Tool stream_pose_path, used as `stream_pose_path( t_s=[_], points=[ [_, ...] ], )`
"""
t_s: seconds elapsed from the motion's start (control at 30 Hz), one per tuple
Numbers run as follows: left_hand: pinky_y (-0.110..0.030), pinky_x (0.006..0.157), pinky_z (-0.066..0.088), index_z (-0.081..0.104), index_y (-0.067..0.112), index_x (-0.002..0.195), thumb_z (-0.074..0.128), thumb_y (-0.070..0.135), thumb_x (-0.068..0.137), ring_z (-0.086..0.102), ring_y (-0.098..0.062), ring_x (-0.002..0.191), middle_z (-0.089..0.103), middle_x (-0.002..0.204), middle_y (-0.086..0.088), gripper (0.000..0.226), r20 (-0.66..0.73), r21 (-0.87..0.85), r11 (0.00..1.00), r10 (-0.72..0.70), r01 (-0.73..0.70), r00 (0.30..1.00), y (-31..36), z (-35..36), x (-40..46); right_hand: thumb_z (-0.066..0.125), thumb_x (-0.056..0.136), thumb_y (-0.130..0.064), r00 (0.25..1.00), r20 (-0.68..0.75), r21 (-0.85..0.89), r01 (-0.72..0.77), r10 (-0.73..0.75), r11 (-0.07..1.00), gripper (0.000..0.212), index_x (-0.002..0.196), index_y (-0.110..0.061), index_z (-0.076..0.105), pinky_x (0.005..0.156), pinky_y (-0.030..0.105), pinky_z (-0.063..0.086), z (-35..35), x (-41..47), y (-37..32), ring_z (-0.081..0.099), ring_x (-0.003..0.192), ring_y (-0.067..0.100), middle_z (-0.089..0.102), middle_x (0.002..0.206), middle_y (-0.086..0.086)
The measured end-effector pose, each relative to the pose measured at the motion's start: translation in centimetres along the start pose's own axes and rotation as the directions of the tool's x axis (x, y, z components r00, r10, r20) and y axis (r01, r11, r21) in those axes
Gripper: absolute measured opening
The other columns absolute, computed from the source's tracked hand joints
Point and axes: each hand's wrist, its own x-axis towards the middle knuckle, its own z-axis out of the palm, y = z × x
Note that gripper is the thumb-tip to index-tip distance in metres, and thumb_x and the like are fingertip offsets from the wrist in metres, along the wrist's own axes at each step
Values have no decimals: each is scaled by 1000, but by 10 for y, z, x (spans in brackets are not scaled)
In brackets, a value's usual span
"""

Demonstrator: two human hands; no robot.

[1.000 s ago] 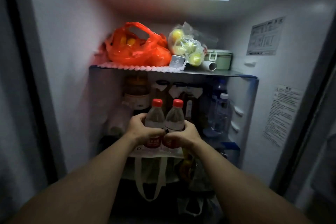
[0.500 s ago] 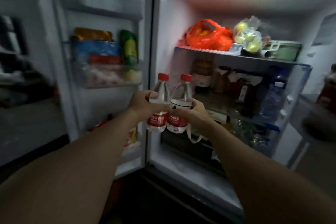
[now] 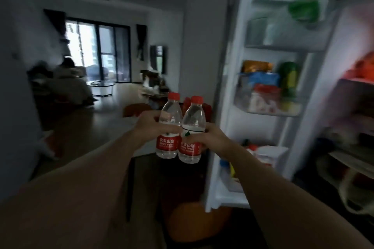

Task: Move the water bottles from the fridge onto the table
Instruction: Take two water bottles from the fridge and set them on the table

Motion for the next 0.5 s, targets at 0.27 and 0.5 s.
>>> stream_pose_path(
  t_s=[0.27, 0.5],
  points=[
    [-29, 63, 61, 73, 22, 91, 93, 40, 40, 74, -7, 71, 77, 84, 5, 59, -181, 96, 991, -74, 92, 981, -69, -149, 74, 91, 62, -27, 995, 89, 19, 42, -44, 999, 32, 87, -41, 75, 60, 16, 56, 121, 161, -21, 73, 81, -3, 77, 91, -20],
    [-38, 72, 62, 72, 18, 98, 93, 41, 44, 75, -14, 77, 77, 89, 0, 62, -275, 74, 993, -71, 95, 959, -136, -211, 171, 91, 66, -18, 999, -34, 80, 43, -40, 996, 36, 96, -25, 74, 54, 9, 52, 180, 302, -5, 72, 75, -4, 76, 88, -12]
  ],
)
